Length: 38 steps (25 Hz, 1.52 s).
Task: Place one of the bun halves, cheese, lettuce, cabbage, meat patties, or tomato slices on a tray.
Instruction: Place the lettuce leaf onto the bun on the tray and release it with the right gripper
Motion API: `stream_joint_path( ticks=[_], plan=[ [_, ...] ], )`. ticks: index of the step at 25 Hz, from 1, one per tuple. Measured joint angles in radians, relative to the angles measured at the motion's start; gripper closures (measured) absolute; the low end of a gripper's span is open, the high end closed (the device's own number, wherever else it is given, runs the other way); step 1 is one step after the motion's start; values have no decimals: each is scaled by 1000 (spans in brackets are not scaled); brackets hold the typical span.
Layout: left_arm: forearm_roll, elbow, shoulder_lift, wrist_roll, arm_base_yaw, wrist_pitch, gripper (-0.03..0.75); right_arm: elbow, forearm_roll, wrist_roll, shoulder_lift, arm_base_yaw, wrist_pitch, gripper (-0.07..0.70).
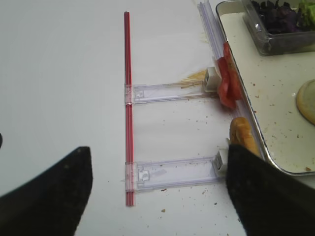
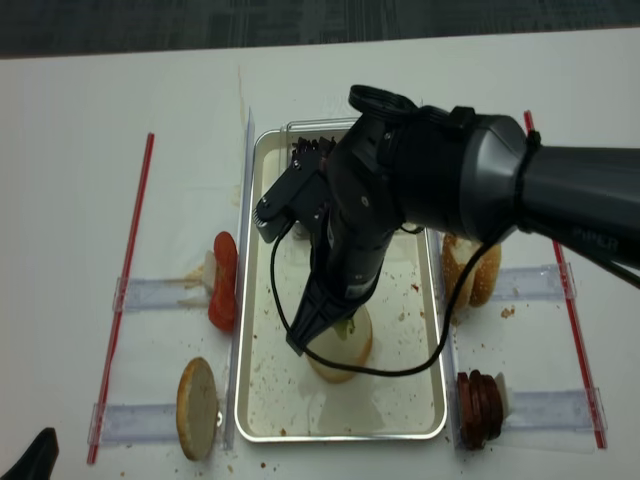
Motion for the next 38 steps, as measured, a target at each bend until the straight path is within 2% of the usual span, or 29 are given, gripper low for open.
stream_joint_path(
  ticks=[8,30,38],
  plan=[
    [0,0,0,0,0,0,165,0,19,0,52,0,-34,584],
    [0,0,0,0,0,0,165,0,21,0,58,0,-30,565],
    [0,0,0,0,0,0,165,0,3,0,58,0,-23,481]
  ],
)
